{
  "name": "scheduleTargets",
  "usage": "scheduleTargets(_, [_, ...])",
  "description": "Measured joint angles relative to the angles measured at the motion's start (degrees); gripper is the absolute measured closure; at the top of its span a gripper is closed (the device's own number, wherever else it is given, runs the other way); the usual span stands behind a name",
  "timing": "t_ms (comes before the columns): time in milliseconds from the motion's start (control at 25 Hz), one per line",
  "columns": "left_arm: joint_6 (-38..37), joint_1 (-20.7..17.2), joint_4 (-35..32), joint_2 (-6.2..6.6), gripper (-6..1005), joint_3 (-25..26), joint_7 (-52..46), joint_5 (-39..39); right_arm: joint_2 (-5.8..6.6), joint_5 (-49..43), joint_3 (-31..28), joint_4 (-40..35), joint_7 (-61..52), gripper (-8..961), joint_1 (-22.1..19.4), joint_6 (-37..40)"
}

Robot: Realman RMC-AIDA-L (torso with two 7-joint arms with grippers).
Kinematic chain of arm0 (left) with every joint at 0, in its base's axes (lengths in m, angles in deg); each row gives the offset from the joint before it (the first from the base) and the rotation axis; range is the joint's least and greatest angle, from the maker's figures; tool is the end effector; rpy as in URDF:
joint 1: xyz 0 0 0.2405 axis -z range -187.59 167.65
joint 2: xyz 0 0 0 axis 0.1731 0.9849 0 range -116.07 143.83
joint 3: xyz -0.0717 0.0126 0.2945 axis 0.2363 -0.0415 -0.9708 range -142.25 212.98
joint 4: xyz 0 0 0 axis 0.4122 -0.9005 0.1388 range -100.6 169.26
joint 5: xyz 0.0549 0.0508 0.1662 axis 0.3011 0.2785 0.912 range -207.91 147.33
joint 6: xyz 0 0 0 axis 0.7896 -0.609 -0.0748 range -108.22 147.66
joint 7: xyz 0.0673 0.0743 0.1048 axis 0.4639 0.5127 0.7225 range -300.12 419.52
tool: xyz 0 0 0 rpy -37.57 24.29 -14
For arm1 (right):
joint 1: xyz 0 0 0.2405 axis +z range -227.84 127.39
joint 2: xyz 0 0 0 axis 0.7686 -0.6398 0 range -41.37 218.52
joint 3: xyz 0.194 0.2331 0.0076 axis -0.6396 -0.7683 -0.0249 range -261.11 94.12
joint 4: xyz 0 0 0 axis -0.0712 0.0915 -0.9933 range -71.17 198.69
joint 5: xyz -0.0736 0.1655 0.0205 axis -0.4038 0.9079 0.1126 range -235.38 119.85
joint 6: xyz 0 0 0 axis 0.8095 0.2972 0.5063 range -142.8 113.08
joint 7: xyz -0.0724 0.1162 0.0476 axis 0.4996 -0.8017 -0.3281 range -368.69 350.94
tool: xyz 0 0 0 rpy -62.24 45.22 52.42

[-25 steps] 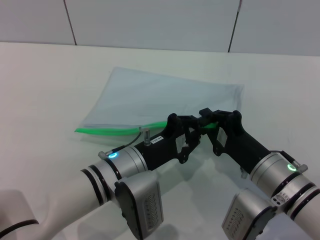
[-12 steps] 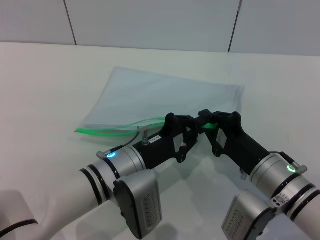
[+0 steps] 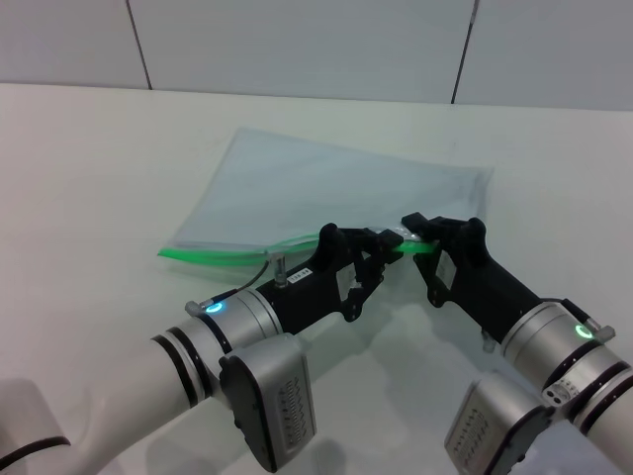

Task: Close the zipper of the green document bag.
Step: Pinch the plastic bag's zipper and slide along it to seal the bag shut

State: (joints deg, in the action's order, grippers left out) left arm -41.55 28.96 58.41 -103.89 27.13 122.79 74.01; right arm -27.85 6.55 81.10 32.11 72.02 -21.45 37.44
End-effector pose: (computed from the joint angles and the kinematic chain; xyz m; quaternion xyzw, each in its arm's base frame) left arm -0.2400 0.3265 -0.1328 -0.8079 0.3941 -0.0586 0.4343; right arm 0.2685 0.3171 -0.1201 -0.7831 -0.3771 -0.0465 0.4922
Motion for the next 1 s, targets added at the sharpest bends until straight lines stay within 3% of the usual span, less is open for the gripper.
scheduleTargets(1000, [0.01,-2.13,-0.27,0.27,897,0.02,-0.07,-3.15,0.23,0.37,-0.31,5.85,-8.91,841,-0.67,4.85])
